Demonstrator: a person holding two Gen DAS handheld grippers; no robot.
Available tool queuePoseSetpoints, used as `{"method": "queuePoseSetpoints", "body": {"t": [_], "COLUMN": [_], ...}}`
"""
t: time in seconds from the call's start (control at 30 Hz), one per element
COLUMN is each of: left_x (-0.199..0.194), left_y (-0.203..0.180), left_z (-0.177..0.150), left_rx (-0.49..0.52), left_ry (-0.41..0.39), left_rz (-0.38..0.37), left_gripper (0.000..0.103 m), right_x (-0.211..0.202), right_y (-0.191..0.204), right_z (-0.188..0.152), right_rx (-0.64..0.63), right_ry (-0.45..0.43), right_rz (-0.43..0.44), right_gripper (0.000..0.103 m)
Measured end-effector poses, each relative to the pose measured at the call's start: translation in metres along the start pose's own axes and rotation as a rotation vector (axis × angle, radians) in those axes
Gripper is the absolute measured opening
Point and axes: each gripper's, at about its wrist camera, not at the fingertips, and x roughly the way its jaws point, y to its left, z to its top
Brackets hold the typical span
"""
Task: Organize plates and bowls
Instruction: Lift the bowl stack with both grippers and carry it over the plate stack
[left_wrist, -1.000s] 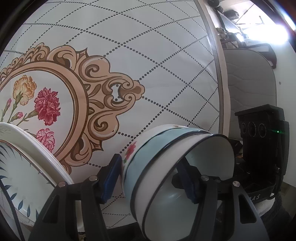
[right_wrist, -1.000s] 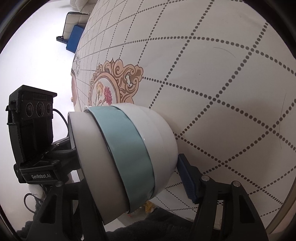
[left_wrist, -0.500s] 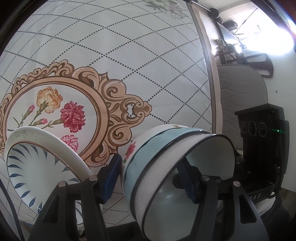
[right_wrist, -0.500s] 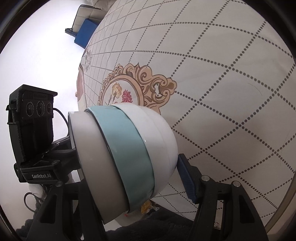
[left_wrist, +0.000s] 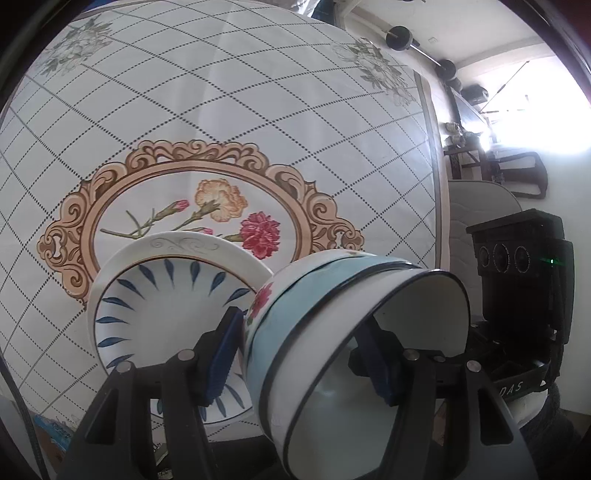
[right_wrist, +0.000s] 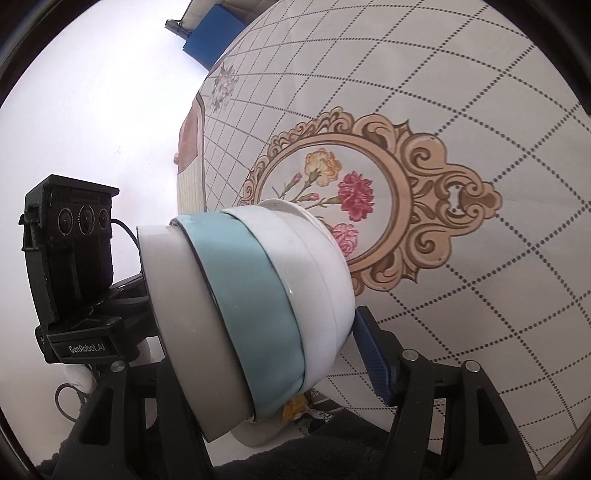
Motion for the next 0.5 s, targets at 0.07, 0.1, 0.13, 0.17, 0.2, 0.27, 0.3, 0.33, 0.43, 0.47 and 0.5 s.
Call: {"method": "queuePoseSetpoints", "body": {"t": [0.07, 0.1, 0.13, 0.17, 0.2, 0.27, 0.3, 0.33, 0.43, 0.47, 0.5], "left_x": [-0.005, -0.006, -0.007, -0.008, -0.009, -0.011, -0.011, -0.012, -0.011, -0.011, -0.01], "left_y": [0.012, 0.019, 0.025, 0.031, 0.037, 0.049, 0.056, 0.062, 0.078, 0.083, 0.088], "left_z": [-0.001, -0.002, -0.003, -0.004, -0.005, -0.006, -0.007, -0.007, -0.008, -0.008, -0.008], "left_rx": [-0.016, -0.023, -0.031, -0.039, -0.044, -0.053, -0.056, -0.061, -0.069, -0.071, -0.076], "left_ry": [-0.006, -0.007, -0.009, -0.01, -0.01, -0.01, -0.008, -0.006, 0.002, 0.004, 0.007], "left_rz": [0.001, 0.002, 0.001, 0.001, 0.0, -0.001, -0.001, -0.003, -0.006, -0.009, -0.011], "left_gripper": [0.059, 0.059, 0.059, 0.059, 0.059, 0.059, 0.059, 0.059, 0.059, 0.059, 0.059], "right_x": [0.012, 0.019, 0.025, 0.031, 0.038, 0.05, 0.056, 0.061, 0.077, 0.082, 0.086], "right_y": [0.009, 0.012, 0.015, 0.019, 0.022, 0.026, 0.027, 0.029, 0.032, 0.032, 0.033], "right_z": [0.002, 0.003, 0.003, 0.004, 0.004, 0.005, 0.006, 0.005, 0.005, 0.005, 0.004], "right_rx": [-0.009, -0.011, -0.013, -0.016, -0.019, -0.019, -0.021, -0.022, -0.018, -0.015, -0.016], "right_ry": [0.011, 0.018, 0.023, 0.027, 0.031, 0.04, 0.046, 0.049, 0.058, 0.06, 0.063], "right_rz": [0.0, 0.001, 0.001, 0.0, 0.0, 0.001, 0.001, -0.002, -0.005, -0.006, -0.01], "right_gripper": [0.067, 0.067, 0.067, 0.067, 0.067, 0.067, 0.067, 0.067, 0.067, 0.067, 0.067]}}
